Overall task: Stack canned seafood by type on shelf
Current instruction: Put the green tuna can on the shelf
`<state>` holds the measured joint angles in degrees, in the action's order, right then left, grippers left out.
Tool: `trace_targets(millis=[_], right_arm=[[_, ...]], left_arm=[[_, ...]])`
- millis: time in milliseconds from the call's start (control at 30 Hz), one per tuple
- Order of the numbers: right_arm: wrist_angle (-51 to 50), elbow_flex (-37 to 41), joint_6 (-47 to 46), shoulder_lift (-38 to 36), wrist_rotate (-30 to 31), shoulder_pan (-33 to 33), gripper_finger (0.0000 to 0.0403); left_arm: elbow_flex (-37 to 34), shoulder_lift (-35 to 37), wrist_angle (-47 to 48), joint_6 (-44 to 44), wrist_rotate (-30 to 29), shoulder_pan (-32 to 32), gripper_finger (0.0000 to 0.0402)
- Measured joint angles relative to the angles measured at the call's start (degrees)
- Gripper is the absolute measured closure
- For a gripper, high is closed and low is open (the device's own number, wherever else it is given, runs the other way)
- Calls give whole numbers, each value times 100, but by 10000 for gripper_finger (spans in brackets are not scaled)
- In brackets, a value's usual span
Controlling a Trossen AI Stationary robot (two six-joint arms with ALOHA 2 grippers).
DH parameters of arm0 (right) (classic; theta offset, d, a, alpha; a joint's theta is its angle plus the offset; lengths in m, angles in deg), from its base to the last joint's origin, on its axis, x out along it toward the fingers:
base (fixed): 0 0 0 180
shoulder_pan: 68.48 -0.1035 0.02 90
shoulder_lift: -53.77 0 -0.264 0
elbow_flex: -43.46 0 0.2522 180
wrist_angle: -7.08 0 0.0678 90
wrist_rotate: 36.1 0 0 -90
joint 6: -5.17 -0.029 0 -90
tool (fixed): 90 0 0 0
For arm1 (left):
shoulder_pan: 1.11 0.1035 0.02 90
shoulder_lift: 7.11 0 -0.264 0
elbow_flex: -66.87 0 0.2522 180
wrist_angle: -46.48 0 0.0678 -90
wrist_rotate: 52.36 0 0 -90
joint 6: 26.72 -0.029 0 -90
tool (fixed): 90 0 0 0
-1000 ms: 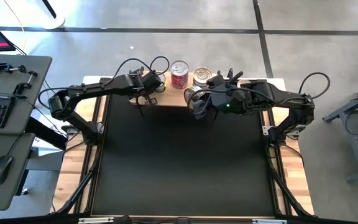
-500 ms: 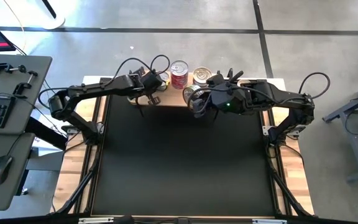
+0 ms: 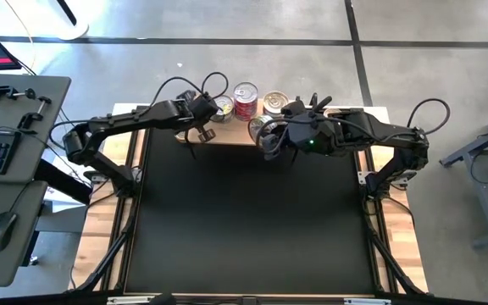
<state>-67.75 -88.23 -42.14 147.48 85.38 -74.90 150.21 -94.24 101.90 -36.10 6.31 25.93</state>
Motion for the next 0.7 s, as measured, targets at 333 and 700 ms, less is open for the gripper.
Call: trace_targets(millis=[333,700], right_arm=[[-532,0,114,-1,-28,39,283],[-2896,52,-1117,-53,234,39,283]], left_arm=[[7,798,413,157,17,121,401],[7,703,223,122,906,211,402]])
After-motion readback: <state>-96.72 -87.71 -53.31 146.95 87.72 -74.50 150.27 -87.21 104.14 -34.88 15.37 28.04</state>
